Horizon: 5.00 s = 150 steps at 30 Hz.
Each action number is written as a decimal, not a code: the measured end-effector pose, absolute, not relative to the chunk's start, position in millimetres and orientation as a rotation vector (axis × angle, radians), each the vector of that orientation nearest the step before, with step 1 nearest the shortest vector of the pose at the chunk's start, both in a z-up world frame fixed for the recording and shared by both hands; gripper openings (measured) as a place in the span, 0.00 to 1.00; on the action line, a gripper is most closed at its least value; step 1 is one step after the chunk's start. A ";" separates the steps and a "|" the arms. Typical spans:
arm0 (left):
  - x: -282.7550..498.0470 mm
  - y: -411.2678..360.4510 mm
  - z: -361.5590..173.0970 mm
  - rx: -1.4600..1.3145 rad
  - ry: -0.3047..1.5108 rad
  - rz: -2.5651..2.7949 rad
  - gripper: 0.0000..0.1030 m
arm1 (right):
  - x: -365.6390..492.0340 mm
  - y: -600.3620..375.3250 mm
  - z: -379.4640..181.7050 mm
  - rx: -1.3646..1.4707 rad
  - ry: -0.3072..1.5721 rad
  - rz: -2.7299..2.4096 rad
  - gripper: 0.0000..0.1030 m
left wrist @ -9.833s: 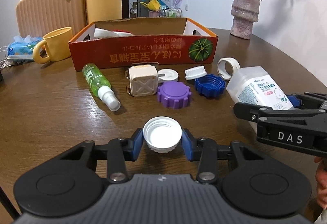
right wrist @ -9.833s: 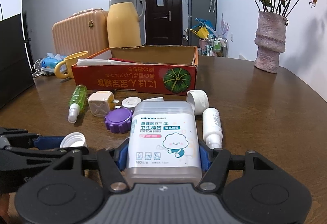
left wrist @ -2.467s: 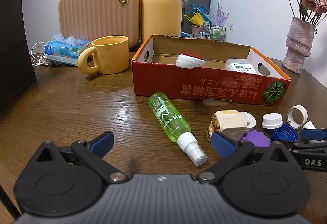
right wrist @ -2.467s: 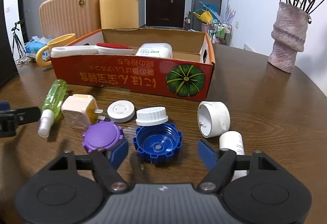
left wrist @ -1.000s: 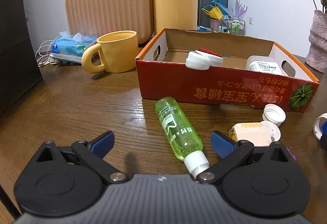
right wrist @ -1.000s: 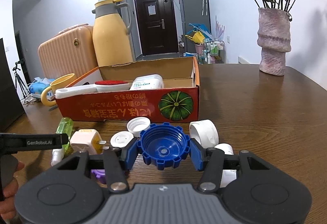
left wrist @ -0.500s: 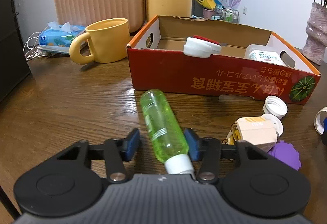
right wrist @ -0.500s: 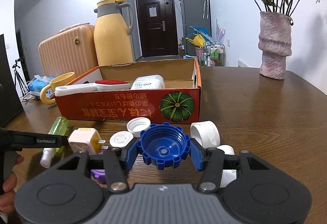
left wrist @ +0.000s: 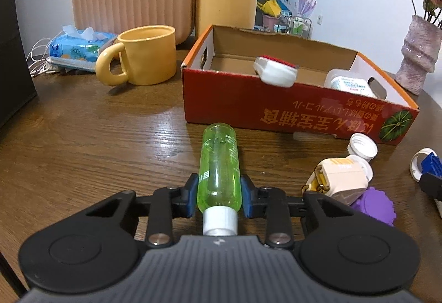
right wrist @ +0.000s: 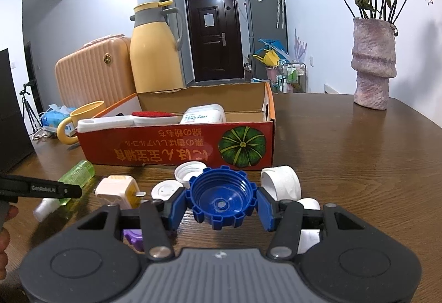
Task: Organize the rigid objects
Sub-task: 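Lift the spray bottle upright with the left gripper while the right lifts the blue cap, then carry the spray bottle and blue cap over the cardboard box with both grippers, then open both grippers to drop the bottle and blue cap into the box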
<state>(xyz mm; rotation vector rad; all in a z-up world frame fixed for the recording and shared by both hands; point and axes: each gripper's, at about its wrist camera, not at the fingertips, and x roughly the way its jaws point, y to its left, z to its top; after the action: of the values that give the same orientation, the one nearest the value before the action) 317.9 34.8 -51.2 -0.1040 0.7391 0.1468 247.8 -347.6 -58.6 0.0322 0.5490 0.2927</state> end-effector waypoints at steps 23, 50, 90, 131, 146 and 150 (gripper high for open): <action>283.7 38.1 -10.5 -0.124 0.581 0.090 0.31 | 242.7 -342.5 -44.0 0.021 0.500 0.292 0.51; 278.6 38.5 47.4 -0.121 0.420 0.076 0.31 | 265.2 -325.0 -1.6 0.015 0.419 0.284 0.51; 404.9 33.7 36.0 -0.150 0.432 0.168 0.31 | 389.4 -306.7 -13.4 0.059 0.463 0.172 0.51; 447.9 27.0 22.9 -0.079 0.432 0.208 1.00 | 426.7 -297.3 -27.3 0.011 0.534 0.167 1.00; 445.8 29.3 23.0 -0.094 0.444 0.216 1.00 | 416.9 -297.4 -20.7 0.013 0.527 0.166 1.00; 440.6 29.2 25.9 -0.096 0.433 0.217 1.00 | 410.6 -298.5 -18.2 0.010 0.526 0.162 1.00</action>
<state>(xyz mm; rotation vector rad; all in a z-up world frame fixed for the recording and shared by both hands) 440.6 29.2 25.9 -0.0960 0.4327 0.2166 410.6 -298.5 -18.2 0.0099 0.5261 0.1622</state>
